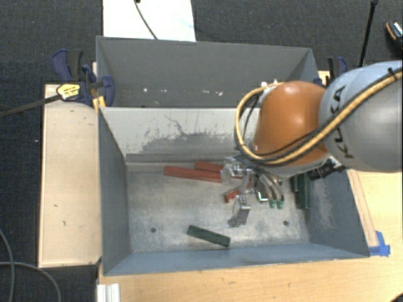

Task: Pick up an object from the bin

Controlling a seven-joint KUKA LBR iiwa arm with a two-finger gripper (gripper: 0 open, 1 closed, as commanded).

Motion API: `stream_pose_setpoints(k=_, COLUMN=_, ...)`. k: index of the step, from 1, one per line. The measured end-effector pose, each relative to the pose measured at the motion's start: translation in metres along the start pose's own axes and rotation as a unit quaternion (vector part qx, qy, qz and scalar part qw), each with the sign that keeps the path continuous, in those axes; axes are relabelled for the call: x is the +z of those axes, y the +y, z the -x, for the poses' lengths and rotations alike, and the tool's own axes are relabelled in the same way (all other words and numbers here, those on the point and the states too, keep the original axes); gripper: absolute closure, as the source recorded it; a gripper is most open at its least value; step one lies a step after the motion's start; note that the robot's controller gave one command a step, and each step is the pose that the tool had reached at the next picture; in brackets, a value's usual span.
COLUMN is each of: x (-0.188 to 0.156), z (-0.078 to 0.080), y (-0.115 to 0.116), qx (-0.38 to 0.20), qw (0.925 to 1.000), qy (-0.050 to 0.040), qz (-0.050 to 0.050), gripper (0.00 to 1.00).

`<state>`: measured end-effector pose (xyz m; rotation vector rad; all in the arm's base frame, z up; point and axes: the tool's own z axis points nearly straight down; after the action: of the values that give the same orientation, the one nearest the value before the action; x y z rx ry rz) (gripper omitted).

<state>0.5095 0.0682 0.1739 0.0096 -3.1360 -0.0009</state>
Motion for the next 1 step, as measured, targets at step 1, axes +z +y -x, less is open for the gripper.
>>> stream_pose_setpoints(k=1, x=0.1064, z=0.0054, y=0.0644, qx=0.087, qw=0.9962, qy=-0.0006, qz=0.0, gripper=0.0)
